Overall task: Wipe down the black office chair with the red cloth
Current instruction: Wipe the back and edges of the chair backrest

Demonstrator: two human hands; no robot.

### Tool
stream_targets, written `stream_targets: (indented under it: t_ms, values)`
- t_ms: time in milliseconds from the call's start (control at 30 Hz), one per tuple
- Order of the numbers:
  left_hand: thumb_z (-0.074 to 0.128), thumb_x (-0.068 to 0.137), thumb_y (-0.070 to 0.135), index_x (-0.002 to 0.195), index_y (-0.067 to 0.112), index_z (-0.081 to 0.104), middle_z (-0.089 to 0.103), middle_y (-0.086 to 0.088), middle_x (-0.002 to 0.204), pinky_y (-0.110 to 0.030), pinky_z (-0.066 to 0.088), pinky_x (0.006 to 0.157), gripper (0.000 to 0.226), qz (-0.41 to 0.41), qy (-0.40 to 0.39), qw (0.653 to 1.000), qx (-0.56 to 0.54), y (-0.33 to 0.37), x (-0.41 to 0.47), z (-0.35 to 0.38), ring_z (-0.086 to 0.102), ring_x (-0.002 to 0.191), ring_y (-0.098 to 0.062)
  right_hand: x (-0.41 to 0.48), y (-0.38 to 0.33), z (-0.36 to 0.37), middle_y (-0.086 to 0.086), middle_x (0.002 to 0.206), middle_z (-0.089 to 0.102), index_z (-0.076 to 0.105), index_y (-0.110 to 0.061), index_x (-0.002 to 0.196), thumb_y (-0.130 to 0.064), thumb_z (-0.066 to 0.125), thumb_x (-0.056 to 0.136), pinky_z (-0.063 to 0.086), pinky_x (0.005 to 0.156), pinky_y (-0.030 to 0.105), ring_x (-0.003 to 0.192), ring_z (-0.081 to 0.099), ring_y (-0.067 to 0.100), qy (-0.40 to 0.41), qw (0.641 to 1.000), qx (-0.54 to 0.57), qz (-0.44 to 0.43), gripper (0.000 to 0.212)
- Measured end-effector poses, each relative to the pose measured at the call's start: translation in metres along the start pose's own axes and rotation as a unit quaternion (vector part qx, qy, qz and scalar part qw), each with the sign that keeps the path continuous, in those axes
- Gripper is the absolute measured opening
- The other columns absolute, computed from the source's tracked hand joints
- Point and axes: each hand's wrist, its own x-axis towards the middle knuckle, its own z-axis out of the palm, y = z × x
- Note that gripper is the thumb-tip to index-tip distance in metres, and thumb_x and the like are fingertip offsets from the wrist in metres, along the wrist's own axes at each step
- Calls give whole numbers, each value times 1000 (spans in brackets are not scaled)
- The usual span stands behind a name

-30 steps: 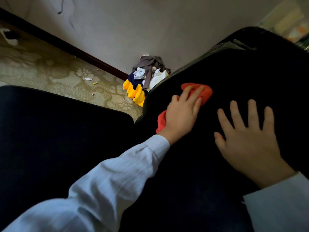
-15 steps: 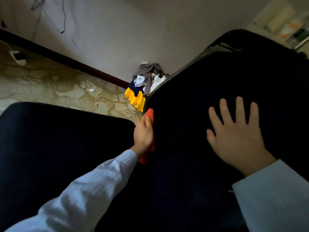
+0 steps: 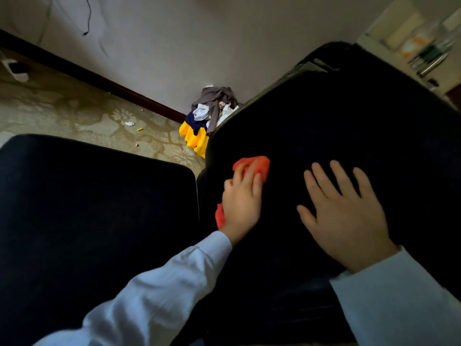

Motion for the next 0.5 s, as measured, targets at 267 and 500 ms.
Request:
stream_targets:
  t_ms: [267, 500]
  values:
    - [25, 98, 47, 136, 40, 43, 51, -5, 137, -40, 35, 108, 43, -278, -70, 951, -118, -111, -104, 2, 50, 123, -29, -54, -1, -3, 19, 128, 57, 59, -1, 124, -39, 32, 87, 24, 104, 51, 122, 50, 39, 55, 998, 29, 11, 60]
    - [26, 99, 47, 132, 26, 52, 61, -7, 123, -41, 41, 102, 47, -332, -38, 930, -151, -68, -126, -16, 56, 114, -30, -78, -2, -2, 18, 128, 57, 60, -3, 123, -37, 30, 88, 22, 105, 49, 123, 50, 37, 74, 997, 32, 16, 57]
